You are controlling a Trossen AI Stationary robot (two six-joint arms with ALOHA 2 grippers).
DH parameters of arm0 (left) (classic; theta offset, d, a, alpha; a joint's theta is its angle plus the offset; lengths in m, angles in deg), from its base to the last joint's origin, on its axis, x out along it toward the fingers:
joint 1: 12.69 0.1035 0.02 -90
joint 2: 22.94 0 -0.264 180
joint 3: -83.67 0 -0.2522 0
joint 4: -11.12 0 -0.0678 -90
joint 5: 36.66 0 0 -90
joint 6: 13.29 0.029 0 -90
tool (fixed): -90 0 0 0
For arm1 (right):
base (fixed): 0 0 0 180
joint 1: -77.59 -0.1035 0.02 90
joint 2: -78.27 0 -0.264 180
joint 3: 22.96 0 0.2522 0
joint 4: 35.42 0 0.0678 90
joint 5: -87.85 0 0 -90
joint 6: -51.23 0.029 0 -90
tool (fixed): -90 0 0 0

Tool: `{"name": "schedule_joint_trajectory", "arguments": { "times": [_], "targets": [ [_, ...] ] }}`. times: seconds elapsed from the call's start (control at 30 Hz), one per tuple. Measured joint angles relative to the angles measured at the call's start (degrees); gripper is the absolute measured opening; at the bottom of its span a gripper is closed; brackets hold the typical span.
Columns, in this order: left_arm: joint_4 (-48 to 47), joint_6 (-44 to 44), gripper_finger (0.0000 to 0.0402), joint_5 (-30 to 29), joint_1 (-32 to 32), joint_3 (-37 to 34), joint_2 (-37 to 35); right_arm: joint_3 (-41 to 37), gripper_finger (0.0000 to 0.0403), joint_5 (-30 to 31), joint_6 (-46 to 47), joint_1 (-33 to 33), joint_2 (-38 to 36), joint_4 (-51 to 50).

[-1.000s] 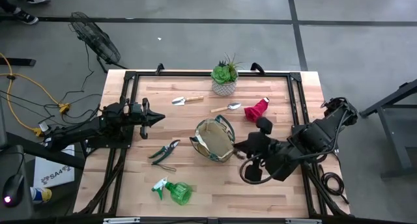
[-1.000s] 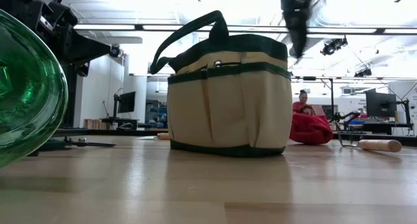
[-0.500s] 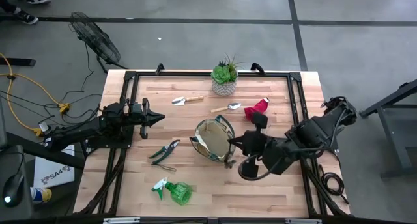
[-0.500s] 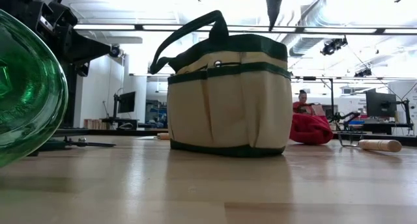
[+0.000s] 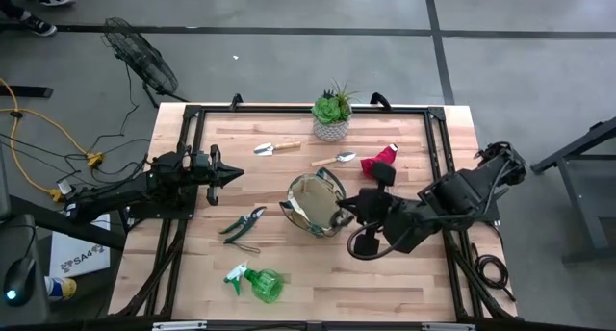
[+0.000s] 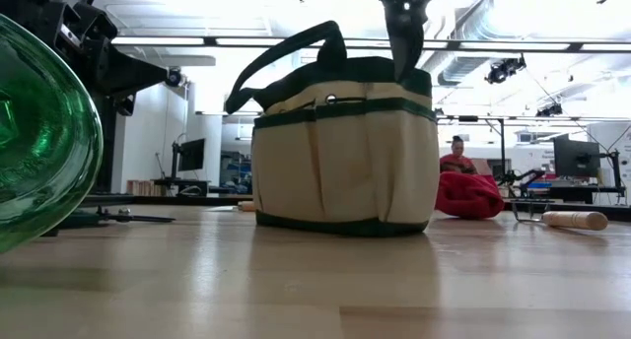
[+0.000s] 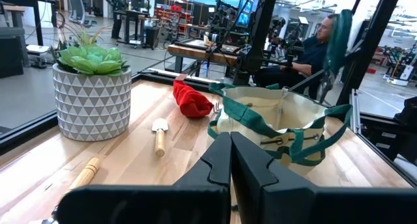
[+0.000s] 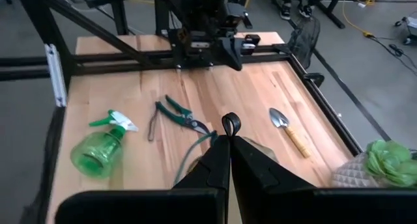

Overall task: Pick & Place Garden tools in Gardening bag
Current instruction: Put the right green shear scissors into the brown gardening bag

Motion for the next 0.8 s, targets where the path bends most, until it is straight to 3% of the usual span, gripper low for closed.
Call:
{"name": "schedule_joint_trajectory", "arguments": {
  "times": [0.5, 0.8],
  "targets": [
    [0.0, 0.0, 0.0000, 0.0, 0.0, 0.0, 0.0, -2.7, 0.0003, 0.0, -5.0, 0.0, 0.1, -1.2],
    [0.0, 0.0, 0.0000, 0.0, 0.0, 0.0, 0.0, -5.5, 0.0003, -2.1, -15.4, 0.7, 0.1, 2.7]
  ]
}}
